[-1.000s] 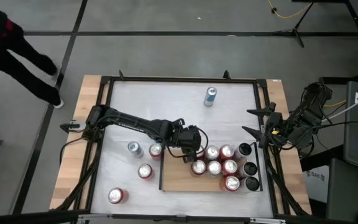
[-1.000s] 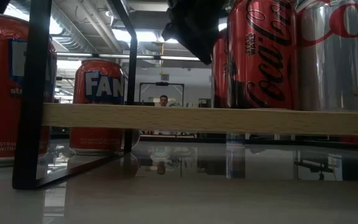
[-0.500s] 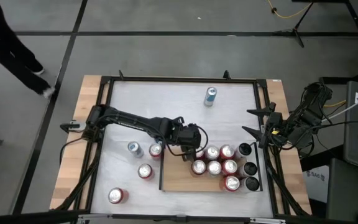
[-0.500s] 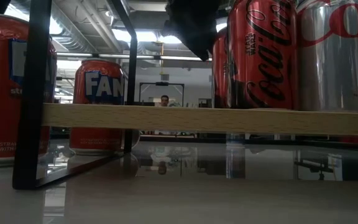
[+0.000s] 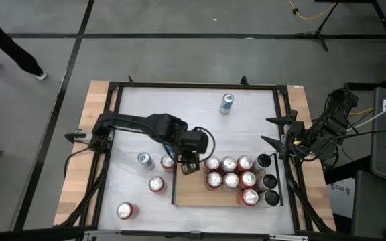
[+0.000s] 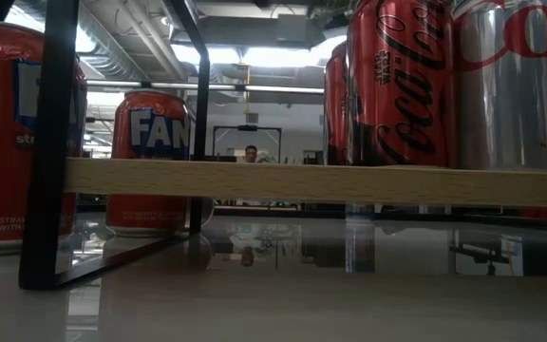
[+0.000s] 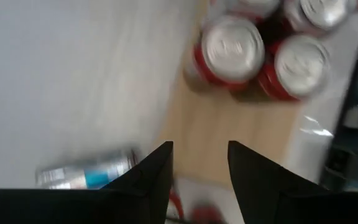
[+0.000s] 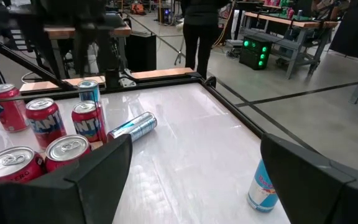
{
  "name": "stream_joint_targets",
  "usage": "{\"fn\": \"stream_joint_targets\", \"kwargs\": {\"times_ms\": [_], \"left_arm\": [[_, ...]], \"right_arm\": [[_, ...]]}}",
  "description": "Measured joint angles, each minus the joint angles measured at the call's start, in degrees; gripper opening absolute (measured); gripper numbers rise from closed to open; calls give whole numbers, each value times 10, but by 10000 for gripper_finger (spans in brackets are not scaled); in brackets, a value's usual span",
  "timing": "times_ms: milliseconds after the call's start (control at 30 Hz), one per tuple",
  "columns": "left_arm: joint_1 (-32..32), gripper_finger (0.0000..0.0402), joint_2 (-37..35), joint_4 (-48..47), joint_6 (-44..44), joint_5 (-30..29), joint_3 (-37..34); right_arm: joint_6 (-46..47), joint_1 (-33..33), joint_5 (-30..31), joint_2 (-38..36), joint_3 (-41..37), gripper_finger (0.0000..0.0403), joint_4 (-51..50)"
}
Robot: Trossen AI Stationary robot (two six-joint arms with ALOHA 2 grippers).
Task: Place canned beverage on shelf
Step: Adjust the top left soda can on the shelf, then put the left center orange soda can on the shelf
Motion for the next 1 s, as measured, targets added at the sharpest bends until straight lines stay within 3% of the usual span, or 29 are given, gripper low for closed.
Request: {"fn": "stream_joint_targets", "kwargs": {"times_ms": [133,533,700,1000], "left_arm": [[-13,145,-1,-65,-50,15,49],[-29,157,-4,-25,-23,14,50],[-30,204,-4,-26,-18,23,50],[-33,324,-4,-26,-8,25,50]], "right_arm": [[0,0,0,0,0,347,0],[0,0,0,0,0,347,-2],[0,0,0,0,0,347,-4],[0,0,0,0,0,347,-17]]}}
